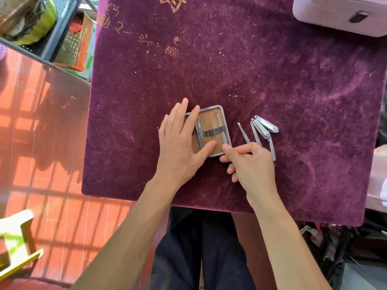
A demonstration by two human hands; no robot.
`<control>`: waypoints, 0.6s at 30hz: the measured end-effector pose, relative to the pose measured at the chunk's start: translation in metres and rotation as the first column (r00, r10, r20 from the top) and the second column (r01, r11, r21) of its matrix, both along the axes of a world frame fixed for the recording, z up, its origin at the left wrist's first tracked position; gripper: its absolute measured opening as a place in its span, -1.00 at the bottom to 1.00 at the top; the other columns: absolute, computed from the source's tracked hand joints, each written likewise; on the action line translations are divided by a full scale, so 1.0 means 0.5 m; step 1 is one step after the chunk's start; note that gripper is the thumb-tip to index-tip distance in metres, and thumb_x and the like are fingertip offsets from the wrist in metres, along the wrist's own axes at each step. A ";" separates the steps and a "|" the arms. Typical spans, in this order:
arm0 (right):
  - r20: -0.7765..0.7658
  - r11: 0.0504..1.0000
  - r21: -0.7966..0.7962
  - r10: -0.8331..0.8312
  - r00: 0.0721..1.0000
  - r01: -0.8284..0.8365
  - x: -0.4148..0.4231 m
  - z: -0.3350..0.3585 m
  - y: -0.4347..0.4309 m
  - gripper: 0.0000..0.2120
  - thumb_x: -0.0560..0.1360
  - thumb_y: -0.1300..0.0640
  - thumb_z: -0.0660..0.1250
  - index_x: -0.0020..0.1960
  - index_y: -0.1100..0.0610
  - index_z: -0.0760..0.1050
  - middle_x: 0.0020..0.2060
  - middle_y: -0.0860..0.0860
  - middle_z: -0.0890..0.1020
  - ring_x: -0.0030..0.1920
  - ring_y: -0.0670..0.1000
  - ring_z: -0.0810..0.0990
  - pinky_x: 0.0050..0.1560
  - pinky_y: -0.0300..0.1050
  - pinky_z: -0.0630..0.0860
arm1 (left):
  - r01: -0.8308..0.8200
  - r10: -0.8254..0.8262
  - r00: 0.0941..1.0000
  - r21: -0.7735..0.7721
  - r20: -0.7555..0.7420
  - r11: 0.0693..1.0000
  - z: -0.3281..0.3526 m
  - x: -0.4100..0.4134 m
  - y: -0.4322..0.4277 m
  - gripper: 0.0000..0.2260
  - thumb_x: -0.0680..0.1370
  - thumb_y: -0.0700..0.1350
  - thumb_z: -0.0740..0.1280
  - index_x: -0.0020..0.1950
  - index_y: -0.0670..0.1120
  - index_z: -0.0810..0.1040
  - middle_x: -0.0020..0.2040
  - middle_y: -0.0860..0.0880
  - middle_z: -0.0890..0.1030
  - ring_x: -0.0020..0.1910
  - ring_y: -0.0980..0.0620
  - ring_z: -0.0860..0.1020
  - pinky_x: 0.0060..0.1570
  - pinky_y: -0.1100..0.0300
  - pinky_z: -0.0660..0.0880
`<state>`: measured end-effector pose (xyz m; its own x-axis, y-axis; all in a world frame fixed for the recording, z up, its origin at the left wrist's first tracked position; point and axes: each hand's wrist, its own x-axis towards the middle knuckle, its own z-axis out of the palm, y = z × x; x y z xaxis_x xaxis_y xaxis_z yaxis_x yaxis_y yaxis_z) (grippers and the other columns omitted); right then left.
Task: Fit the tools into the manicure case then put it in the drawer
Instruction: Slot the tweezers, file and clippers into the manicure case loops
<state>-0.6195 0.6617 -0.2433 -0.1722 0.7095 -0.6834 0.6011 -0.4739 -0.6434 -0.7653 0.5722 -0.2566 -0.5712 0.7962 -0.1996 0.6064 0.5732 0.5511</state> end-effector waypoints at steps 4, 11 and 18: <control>-0.005 1.000 0.001 0.015 1.000 -0.015 0.000 -0.002 0.003 -0.77 0.54 -0.02 0.55 -0.08 0.11 0.60 -0.31 -0.09 0.78 -0.51 -0.20 0.59 -0.51 -0.33 0.48 | 0.012 -0.012 1.000 0.013 -0.002 1.000 0.001 0.002 -0.001 -0.31 0.56 0.17 0.38 0.62 0.02 0.25 0.66 -0.08 0.13 0.66 -0.08 0.04 0.61 -0.08 -0.06; -0.013 1.000 -0.009 0.025 1.000 -0.025 0.002 -0.001 0.003 -0.77 0.55 -0.01 0.55 -0.05 0.11 0.59 -0.31 -0.07 0.79 -0.50 -0.19 0.60 -0.48 -0.33 0.49 | 0.095 -0.095 0.994 -0.008 -0.049 0.995 0.001 0.000 -0.004 -0.54 0.60 0.14 0.34 0.51 0.21 0.41 0.66 -0.13 0.13 0.65 -0.15 0.04 0.59 -0.12 -0.06; -0.008 1.000 -0.003 0.017 1.000 -0.017 0.000 0.000 0.001 -0.77 0.55 -0.03 0.54 -0.04 0.10 0.58 -0.31 -0.09 0.78 -0.49 -0.19 0.60 -0.46 -0.33 0.50 | 0.189 -0.210 0.964 -0.132 -0.165 0.973 0.002 0.000 -0.005 -0.57 0.66 0.17 0.19 0.54 0.29 0.33 0.66 -0.16 0.10 0.63 -0.24 0.05 0.55 -0.21 0.03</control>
